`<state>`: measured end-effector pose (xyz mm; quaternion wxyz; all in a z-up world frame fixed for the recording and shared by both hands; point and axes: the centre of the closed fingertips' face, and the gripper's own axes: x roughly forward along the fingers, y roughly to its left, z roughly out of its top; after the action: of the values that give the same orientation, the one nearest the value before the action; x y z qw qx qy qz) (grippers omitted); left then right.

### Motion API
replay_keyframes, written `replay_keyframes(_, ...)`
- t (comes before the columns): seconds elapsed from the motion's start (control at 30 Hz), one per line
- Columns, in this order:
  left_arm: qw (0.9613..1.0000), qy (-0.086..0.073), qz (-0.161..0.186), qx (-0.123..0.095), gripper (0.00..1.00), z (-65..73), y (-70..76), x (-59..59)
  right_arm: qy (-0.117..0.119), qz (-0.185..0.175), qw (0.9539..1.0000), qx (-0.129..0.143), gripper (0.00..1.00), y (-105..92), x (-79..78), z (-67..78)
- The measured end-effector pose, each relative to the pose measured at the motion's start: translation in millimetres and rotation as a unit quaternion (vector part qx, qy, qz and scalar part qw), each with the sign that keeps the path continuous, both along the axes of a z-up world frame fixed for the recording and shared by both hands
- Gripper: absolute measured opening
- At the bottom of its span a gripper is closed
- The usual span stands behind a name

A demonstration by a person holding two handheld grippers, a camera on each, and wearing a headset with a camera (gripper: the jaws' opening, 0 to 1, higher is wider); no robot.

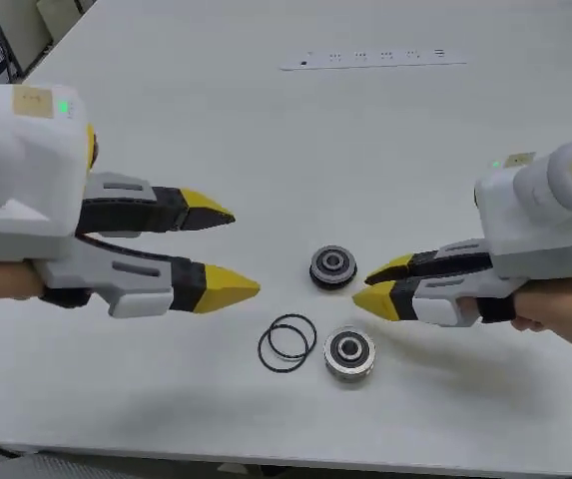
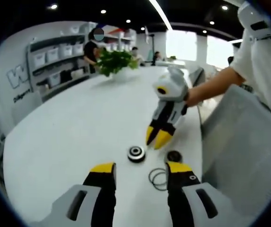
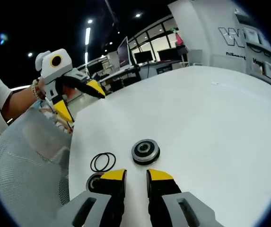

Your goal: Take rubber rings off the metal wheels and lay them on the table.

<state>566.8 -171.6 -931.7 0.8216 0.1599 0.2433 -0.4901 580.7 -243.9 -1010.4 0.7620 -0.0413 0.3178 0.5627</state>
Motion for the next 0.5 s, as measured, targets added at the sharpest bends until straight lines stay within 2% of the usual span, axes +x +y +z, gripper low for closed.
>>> replay_keyframes(0.17, 0.9999, -0.005, -0.006, -0.014, 0.4, -3.6, -16.3, 16.6, -0.018, -0.001, 0.9998, 0.003, 0.18, 1.0, 5.7, 1.6)
replay_keyframes(0.33, 0.9998, -0.011, -0.007, -0.013, 0.32, -13.3, -27.5, 30.6, -0.025, -0.005, 0.9997, 0.003, 0.2, 4.5, 12.6, -0.8)
replay_keyframes(0.5, 0.9999, -0.003, -0.006, -0.015, 0.27, -26.7, -37.9, 38.9, -0.034, -0.001, 0.9994, 0.0, 0.2, 7.3, 16.4, -3.4)
